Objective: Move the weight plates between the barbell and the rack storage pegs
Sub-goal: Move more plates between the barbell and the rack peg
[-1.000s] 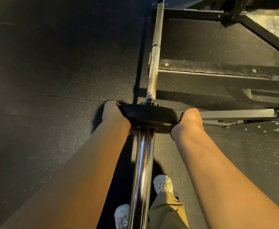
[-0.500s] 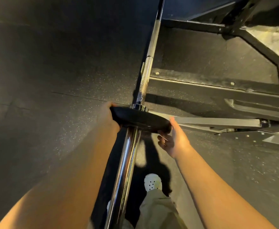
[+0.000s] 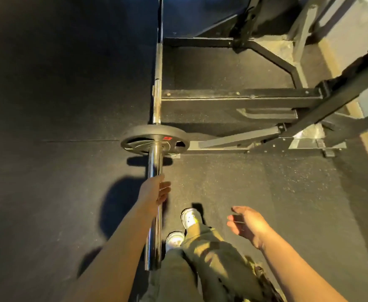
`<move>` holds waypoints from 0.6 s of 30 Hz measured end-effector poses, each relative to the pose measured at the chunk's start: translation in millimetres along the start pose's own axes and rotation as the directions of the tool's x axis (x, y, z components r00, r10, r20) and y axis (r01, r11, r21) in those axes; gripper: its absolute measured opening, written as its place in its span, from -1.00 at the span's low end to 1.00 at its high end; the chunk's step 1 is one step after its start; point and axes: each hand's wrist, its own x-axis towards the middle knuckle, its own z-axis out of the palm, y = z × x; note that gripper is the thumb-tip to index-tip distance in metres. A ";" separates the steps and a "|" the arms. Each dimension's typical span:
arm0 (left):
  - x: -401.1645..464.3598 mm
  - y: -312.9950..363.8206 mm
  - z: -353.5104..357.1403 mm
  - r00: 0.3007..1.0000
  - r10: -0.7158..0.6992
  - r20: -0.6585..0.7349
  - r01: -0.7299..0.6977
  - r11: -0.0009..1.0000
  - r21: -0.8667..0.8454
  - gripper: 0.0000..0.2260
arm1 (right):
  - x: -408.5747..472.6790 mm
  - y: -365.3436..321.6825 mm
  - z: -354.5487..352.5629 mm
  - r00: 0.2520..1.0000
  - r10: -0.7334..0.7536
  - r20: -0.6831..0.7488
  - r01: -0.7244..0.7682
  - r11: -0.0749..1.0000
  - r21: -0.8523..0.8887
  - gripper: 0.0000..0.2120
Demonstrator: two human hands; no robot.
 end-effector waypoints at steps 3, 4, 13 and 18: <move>-17.9 11.8 34.4 0.995 0.032 0.094 -0.044 0.992 0.122 -0.85 | -24.7 -18.3 -5.3 0.991 -0.119 0.059 0.117 0.993 0.034 -0.94; -20.3 13.7 46.8 0.989 0.044 0.142 -0.066 0.986 0.153 -0.78 | -31.4 -21.7 -10.8 0.987 -0.143 0.074 0.138 0.988 0.064 -0.95; -71.1 6.9 189.6 0.868 0.274 0.415 -0.474 0.709 0.522 -0.89 | -43.9 -49.8 -133.9 0.982 -0.185 0.045 0.152 0.904 0.400 -0.89; -102.0 -7.5 328.0 0.802 0.314 0.508 -0.587 0.571 0.573 -0.89 | -25.3 -84.7 -237.7 0.974 -0.225 0.012 0.186 0.833 0.521 -0.84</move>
